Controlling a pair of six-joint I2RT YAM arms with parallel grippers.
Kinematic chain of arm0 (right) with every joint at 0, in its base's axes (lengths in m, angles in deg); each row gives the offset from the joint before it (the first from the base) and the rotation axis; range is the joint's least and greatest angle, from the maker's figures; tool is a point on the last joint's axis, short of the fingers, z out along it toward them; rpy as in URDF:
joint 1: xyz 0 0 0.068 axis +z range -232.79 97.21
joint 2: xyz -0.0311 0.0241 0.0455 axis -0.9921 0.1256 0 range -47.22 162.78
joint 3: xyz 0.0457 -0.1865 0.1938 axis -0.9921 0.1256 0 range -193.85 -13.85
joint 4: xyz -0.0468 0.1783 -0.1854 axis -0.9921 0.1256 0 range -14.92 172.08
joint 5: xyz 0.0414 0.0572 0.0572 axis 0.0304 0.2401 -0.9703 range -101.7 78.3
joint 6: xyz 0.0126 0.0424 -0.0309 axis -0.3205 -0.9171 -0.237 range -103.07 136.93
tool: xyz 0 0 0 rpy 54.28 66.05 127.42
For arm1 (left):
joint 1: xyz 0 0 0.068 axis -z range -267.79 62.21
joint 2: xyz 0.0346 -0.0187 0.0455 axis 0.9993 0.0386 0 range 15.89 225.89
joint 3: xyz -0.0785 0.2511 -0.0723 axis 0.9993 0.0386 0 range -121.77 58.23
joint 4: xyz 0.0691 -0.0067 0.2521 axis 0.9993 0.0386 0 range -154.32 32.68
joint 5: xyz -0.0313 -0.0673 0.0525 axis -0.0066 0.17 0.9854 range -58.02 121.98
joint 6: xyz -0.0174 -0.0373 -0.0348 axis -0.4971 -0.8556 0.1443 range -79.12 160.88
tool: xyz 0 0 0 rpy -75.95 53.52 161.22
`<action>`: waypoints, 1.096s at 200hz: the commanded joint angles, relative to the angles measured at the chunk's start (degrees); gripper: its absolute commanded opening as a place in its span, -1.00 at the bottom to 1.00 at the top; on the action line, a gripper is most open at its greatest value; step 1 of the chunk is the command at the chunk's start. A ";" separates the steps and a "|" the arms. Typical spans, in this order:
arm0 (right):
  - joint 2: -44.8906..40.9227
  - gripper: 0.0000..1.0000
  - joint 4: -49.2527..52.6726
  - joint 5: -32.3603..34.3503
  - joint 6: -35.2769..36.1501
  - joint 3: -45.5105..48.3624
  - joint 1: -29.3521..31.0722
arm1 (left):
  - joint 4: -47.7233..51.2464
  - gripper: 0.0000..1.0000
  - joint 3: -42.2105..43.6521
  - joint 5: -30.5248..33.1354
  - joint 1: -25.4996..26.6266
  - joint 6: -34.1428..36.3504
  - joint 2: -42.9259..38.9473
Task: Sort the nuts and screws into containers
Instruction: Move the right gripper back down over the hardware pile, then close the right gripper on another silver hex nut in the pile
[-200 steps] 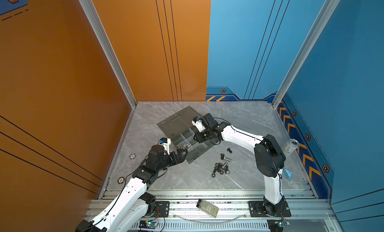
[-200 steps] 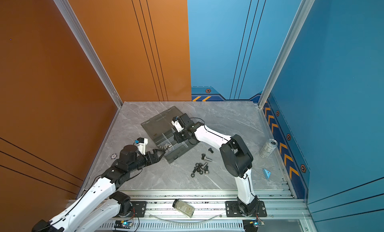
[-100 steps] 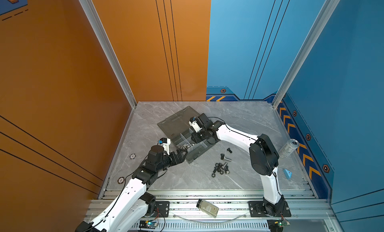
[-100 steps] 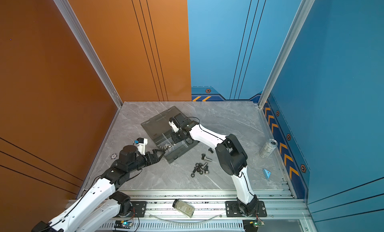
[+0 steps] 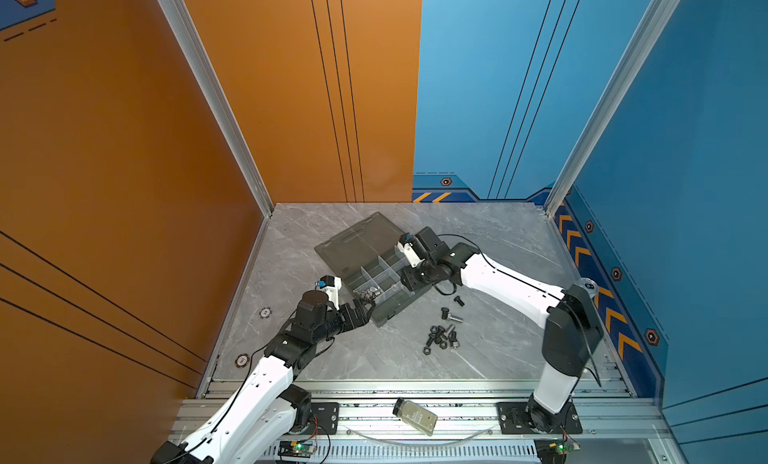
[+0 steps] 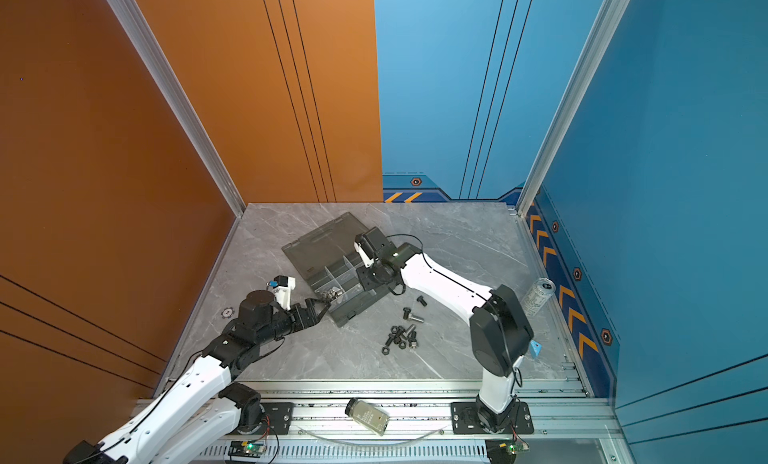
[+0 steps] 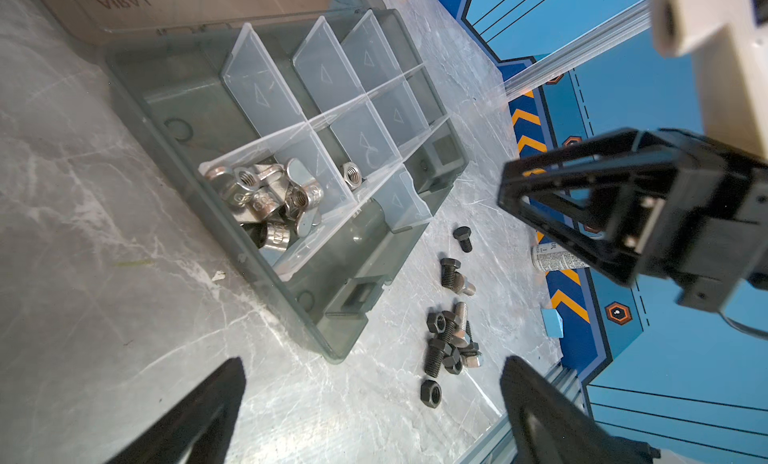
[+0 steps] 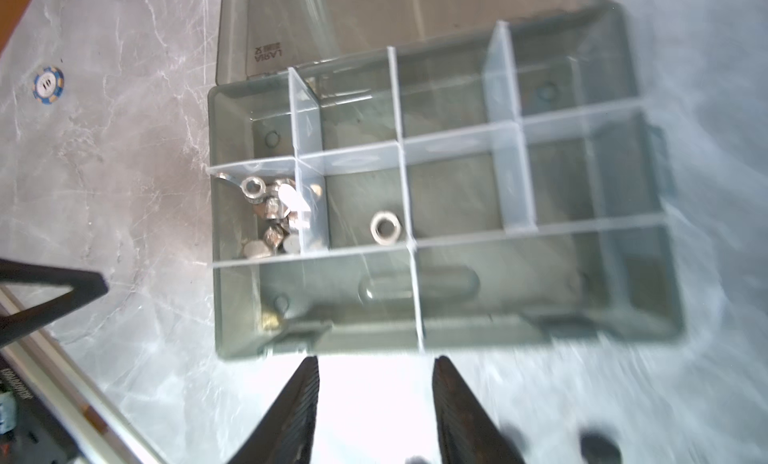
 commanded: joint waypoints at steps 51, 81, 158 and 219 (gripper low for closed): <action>-13.52 0.00 8.97 2.90 -18.54 23.84 -1.39 | -1.00 0.95 -1.00 -1.02 0.05 0.37 1.84; -16.06 0.00 8.39 1.95 -21.76 28.96 -1.21 | -1.28 0.95 -1.65 -1.51 0.10 0.73 3.48; -15.30 -0.01 6.99 -0.13 -23.66 33.29 0.09 | -2.69 0.95 -1.87 -1.57 0.51 0.55 5.50; -12.52 -0.04 4.93 -1.14 -23.56 33.46 0.28 | -2.88 0.95 -2.19 -1.71 0.63 0.76 6.37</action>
